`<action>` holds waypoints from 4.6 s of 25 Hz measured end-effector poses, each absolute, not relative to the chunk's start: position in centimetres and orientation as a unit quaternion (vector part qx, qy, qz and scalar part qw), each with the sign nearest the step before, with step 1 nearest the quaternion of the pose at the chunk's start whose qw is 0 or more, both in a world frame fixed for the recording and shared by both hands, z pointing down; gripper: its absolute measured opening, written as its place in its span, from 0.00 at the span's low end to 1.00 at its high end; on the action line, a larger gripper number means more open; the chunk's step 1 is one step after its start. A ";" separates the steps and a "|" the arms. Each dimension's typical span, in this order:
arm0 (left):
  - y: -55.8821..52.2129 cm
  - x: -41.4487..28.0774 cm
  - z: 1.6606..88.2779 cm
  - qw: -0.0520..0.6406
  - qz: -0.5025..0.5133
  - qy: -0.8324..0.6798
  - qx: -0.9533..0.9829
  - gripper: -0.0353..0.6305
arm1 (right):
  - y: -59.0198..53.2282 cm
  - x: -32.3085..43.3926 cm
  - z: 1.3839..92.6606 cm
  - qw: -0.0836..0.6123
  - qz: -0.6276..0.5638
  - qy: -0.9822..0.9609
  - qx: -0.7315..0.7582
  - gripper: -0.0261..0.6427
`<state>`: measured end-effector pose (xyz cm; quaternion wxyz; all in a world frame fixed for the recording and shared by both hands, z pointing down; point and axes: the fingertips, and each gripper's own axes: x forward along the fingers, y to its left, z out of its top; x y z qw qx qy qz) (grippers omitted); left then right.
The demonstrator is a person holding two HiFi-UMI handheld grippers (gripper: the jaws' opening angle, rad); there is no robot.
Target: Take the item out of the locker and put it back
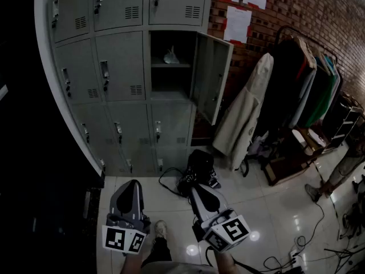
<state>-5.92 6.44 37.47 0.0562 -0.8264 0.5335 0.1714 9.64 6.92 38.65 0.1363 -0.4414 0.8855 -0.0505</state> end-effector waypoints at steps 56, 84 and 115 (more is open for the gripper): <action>-32.0 -17.9 35.0 0.069 0.148 0.594 -0.787 0.06 | -65.0 2.8 28.0 -0.046 -0.052 0.804 -0.590 0.68; -28.7 -14.2 32.9 0.099 0.152 0.557 -0.811 0.06 | -40.4 4.8 30.2 0.035 0.038 0.833 -0.551 0.05; -23.8 -11.4 31.2 0.123 0.154 0.539 -0.819 0.06 | -22.9 5.5 30.2 0.092 0.051 0.831 -0.546 0.05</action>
